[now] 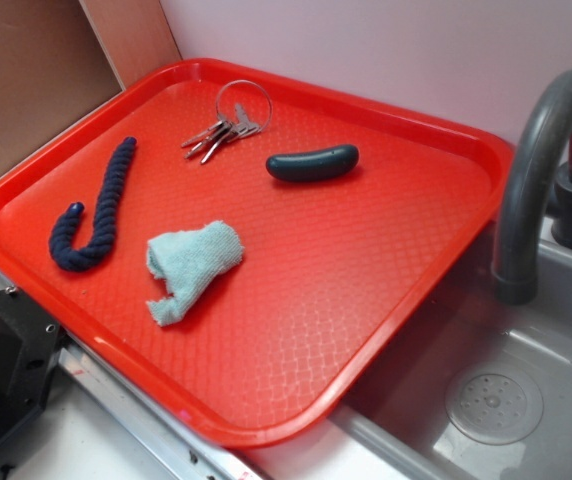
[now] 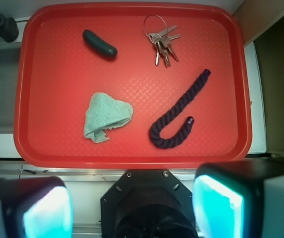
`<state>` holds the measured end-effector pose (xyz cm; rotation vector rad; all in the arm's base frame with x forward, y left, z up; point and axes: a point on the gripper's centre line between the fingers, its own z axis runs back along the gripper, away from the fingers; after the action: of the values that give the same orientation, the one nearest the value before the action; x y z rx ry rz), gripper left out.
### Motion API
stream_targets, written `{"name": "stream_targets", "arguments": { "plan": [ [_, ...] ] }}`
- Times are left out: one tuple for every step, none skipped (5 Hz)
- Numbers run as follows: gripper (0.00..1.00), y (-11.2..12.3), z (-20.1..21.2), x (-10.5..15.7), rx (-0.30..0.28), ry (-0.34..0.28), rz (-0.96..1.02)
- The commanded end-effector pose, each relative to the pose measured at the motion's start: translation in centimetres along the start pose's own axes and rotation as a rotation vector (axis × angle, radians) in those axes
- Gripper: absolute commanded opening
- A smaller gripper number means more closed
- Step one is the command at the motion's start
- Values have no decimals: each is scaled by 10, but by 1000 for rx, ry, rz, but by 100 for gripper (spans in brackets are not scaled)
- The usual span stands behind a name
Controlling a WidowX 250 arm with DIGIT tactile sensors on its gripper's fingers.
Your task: Grab the plastic pickle.
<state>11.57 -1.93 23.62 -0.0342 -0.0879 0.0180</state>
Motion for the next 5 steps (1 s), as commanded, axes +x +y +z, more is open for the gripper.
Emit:
{"name": "stream_targets", "arguments": {
  "plan": [
    [100, 0, 0, 0, 0, 0, 0],
    [100, 9, -13, 21, -23, -65, -115],
    [100, 16, -29, 43, -44, -108, -215],
    [100, 11, -43, 71, 61, -164, -255],
    [100, 1, -64, 106, 53, -202, -411]
  ]
}}
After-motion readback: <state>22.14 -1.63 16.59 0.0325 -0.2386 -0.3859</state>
